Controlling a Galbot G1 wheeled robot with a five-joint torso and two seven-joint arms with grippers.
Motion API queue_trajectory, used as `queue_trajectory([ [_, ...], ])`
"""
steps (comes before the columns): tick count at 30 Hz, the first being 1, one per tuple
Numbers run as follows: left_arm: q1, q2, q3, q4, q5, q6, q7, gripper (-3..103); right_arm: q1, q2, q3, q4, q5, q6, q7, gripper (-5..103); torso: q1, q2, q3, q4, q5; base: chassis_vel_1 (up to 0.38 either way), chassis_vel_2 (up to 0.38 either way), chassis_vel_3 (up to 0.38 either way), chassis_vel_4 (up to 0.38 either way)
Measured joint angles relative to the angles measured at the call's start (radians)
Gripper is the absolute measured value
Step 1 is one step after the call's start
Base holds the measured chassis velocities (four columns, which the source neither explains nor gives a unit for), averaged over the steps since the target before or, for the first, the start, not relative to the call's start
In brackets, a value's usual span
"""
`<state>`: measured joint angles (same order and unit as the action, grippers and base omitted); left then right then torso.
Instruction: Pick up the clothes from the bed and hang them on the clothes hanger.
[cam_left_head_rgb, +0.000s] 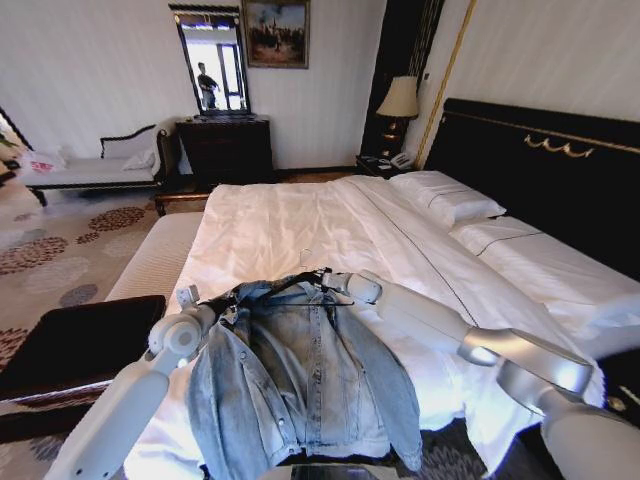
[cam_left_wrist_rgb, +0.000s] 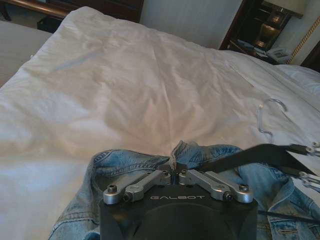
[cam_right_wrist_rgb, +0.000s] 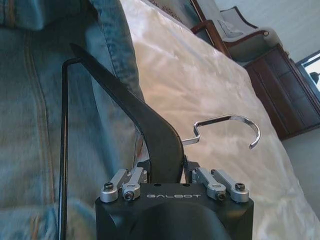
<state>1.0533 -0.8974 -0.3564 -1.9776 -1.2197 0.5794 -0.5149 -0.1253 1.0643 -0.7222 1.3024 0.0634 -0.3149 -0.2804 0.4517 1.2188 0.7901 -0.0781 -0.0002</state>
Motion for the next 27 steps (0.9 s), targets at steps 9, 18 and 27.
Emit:
queue_trajectory([
  [9, -0.002, -0.012, -0.003, -0.016, 0.000, -0.004, -0.015, 2, 0.019, 0.129, -0.035, -0.023, 0.021, -0.018, 0.020, 33, 0.000, 0.000, 0.000, 0.0003, -0.0001, 0.000, 0.000, 0.000, 0.000],
  [18, -0.016, -0.004, 0.006, -0.041, -0.001, -0.005, -0.027, 2, 0.012, 0.193, -0.055, -0.020, 0.026, -0.026, 0.032, 33, 0.000, 0.000, 0.000, 0.0001, -0.0001, 0.000, 0.000, 0.000, 0.000],
  [27, -0.019, -0.001, 0.013, -0.077, 0.001, -0.008, -0.038, 2, -0.011, 0.239, -0.059, -0.039, 0.016, -0.017, 0.050, 33, 0.000, 0.000, 0.000, 0.0003, 0.0001, 0.000, 0.000, 0.000, 0.000],
])
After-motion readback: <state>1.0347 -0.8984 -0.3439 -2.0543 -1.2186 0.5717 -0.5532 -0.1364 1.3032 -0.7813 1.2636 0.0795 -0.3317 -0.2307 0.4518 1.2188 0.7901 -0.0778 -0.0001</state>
